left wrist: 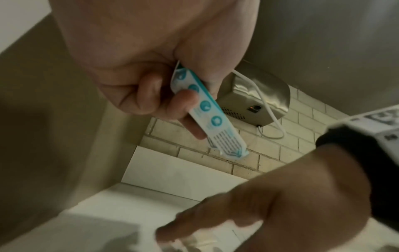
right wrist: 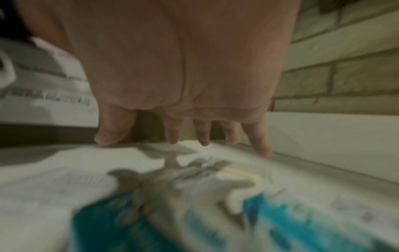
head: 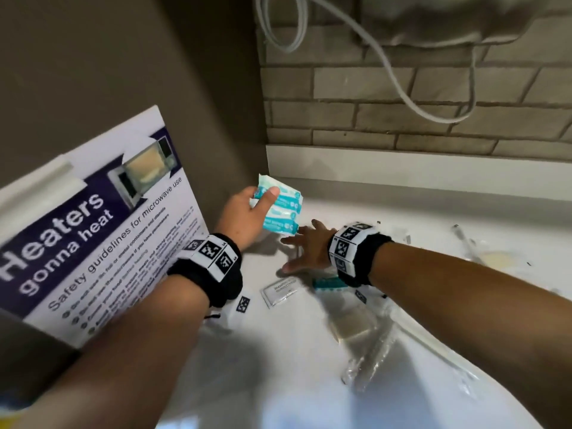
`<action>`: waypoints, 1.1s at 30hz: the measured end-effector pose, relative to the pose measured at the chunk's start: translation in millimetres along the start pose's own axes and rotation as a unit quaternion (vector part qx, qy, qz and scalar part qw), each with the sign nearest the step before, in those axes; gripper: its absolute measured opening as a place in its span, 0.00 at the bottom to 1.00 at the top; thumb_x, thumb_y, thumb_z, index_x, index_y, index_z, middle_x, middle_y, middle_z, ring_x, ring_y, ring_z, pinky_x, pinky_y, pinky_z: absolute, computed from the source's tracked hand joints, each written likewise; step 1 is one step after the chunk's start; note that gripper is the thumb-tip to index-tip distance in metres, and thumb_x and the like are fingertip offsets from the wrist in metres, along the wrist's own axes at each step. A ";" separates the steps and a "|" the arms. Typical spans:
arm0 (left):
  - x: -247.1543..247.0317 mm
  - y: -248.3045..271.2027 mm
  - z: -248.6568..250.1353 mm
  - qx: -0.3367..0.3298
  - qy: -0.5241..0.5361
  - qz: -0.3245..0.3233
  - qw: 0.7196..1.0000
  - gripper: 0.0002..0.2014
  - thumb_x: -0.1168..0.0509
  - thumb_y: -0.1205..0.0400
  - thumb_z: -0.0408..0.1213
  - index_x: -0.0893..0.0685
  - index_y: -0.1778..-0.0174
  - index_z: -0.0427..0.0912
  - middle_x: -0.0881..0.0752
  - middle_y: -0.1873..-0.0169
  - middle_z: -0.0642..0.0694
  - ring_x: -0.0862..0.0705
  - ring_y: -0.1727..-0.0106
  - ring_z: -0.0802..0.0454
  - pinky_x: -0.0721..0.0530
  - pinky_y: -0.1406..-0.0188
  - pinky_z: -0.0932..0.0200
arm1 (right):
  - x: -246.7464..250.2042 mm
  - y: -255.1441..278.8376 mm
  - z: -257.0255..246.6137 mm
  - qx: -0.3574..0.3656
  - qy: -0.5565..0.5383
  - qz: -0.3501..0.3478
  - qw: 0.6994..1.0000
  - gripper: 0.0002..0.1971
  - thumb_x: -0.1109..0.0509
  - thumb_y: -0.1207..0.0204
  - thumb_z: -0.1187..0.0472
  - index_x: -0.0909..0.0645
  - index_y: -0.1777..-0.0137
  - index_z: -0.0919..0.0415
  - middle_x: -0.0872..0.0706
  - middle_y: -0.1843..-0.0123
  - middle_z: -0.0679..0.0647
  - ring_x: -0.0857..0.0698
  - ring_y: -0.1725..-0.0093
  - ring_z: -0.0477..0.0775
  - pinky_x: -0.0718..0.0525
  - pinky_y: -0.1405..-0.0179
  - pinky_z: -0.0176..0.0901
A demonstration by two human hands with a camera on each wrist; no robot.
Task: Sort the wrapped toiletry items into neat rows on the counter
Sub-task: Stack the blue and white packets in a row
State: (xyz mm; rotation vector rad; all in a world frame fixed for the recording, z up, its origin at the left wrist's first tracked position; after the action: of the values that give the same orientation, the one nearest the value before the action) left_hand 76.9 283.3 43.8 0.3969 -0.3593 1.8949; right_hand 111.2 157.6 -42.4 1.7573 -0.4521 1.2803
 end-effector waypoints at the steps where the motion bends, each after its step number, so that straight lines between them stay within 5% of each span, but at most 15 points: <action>1: -2.4 -1.3 -2.6 0.004 0.000 -0.004 1.000 0.17 0.39 0.17 0.57 0.18 0.44 0.48 0.11 0.50 0.52 0.11 0.56 0.56 0.13 0.61 0.65 | -10.6 -7.1 -4.8 0.000 0.027 -0.016 1.000 0.46 0.44 0.32 0.22 0.52 0.16 0.37 0.50 0.12 0.52 0.54 0.15 0.70 0.55 0.20 0.76; 3: -6.4 -0.3 -13.7 0.020 0.000 -0.013 1.000 0.21 0.38 0.17 0.58 0.18 0.39 0.46 0.10 0.47 0.50 0.10 0.53 0.54 0.12 0.61 0.62 | -31.4 -15.5 -14.4 0.011 0.064 -0.032 0.997 0.44 0.49 0.28 0.23 0.56 0.16 0.38 0.50 0.13 0.57 0.52 0.16 0.74 0.54 0.22 0.79; 7: -15.0 1.2 -24.4 0.016 -0.007 -0.031 0.999 0.21 0.39 0.16 0.57 0.19 0.36 0.46 0.12 0.49 0.51 0.12 0.56 0.56 0.21 0.75 0.74 | -46.3 -3.4 -3.3 0.012 0.059 -0.009 0.998 0.37 0.52 0.24 0.27 0.59 0.17 0.32 0.52 0.13 0.51 0.48 0.17 0.73 0.48 0.24 0.79; 12: -38.5 6.0 -39.0 0.028 0.025 -0.080 0.996 0.17 0.38 0.16 0.54 0.17 0.43 0.44 0.09 0.50 0.48 0.10 0.57 0.60 0.16 0.68 0.70 | -62.2 22.3 33.2 0.026 0.077 -0.014 0.997 0.35 0.55 0.20 0.30 0.60 0.16 0.37 0.60 0.12 0.45 0.55 0.14 0.63 0.53 0.19 0.70; 16: -51.2 8.0 -40.7 0.022 0.026 -0.105 0.994 0.13 0.38 0.16 0.54 0.18 0.54 0.49 0.10 0.61 0.51 0.13 0.70 0.67 0.24 0.78 0.73 | -65.0 43.5 62.2 0.015 0.061 -0.015 0.998 0.38 0.52 0.21 0.30 0.61 0.15 0.38 0.60 0.13 0.42 0.54 0.13 0.59 0.51 0.18 0.67; 20: -55.8 12.3 -51.7 0.027 0.000 -0.119 0.993 0.15 0.40 0.16 0.56 0.18 0.54 0.49 0.12 0.63 0.53 0.16 0.74 0.68 0.24 0.77 0.70 | -56.1 55.2 60.7 0.010 0.025 -0.021 0.999 0.36 0.39 0.26 0.31 0.41 0.19 0.38 0.41 0.15 0.45 0.37 0.18 0.60 0.37 0.24 0.71; 23: -53.7 11.7 -57.5 0.038 0.010 -0.111 0.993 0.16 0.41 0.15 0.54 0.18 0.51 0.44 0.12 0.65 0.53 0.16 0.76 0.67 0.25 0.80 0.70 | -26.5 49.6 48.1 0.005 0.016 0.023 1.000 0.29 0.31 0.34 0.33 0.22 0.34 0.44 0.19 0.34 0.50 0.22 0.32 0.60 0.28 0.30 0.65; 27: -51.5 3.4 -67.3 0.049 -0.022 -0.101 0.993 0.19 0.43 0.16 0.60 0.18 0.52 0.48 0.10 0.61 0.49 0.15 0.66 0.49 0.24 0.71 0.57 | -10.1 27.5 29.5 0.014 -0.011 0.069 0.997 0.33 0.29 0.33 0.35 0.25 0.31 0.50 0.19 0.34 0.51 0.22 0.30 0.59 0.28 0.28 0.60; 33: -54.6 -8.9 -80.0 0.058 -0.038 -0.109 0.992 0.23 0.43 0.17 0.62 0.17 0.51 0.44 0.10 0.61 0.46 0.18 0.69 0.49 0.25 0.76 0.60 | -20.7 21.7 42.7 0.002 -0.009 0.029 1.000 0.27 0.29 0.28 0.45 0.23 0.31 0.55 0.25 0.31 0.56 0.22 0.35 0.62 0.20 0.36 0.58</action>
State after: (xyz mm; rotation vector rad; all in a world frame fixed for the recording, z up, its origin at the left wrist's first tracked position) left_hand 95.3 275.0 -51.4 0.5640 -0.2470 1.6952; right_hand 111.7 106.8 -54.4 1.7718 -0.5152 1.3080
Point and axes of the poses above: each hand's wrist, its own y-axis away from the middle knuckle, its own x-axis out of the back of the hand, z = x × y, the point moved 8 cm from there along -y, towards the middle knuckle
